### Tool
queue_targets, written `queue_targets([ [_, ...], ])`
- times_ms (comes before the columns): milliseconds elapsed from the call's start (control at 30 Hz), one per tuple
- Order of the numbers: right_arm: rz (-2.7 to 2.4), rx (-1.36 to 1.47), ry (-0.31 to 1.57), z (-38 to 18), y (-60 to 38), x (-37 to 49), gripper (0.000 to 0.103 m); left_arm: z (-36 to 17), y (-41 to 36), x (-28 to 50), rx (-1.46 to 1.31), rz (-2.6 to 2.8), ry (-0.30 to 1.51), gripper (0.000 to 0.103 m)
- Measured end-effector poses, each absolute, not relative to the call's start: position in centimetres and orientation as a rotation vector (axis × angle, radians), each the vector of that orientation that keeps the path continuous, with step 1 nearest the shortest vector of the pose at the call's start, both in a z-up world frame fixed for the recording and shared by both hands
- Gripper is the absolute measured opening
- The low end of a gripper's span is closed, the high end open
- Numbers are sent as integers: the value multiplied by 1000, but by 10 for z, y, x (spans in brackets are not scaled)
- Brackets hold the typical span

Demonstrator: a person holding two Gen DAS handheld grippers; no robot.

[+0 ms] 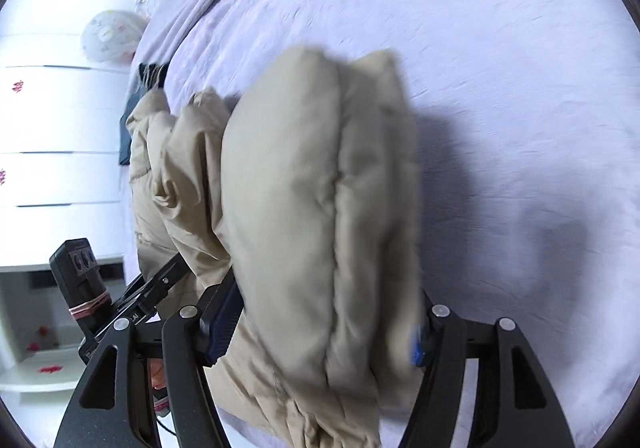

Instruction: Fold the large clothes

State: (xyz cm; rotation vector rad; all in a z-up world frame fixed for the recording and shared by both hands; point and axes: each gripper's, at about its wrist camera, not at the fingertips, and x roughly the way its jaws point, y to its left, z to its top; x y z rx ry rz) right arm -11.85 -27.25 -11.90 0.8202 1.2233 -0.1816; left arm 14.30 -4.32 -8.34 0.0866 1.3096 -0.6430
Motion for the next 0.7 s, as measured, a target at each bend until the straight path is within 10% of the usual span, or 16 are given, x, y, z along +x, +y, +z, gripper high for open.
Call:
queue_targets([
  [100,-289,728,1171,-89,-274,-135,69,-81,-41,140,80,-640,1308,79],
  [233,-222,700,1049,-53,-251,-133,15,-82,-43,139,89,-633,1298,79],
  [700,-295,622,1176,-119,-224,-64,1,-30,-25,160,100,-476,1080,81],
])
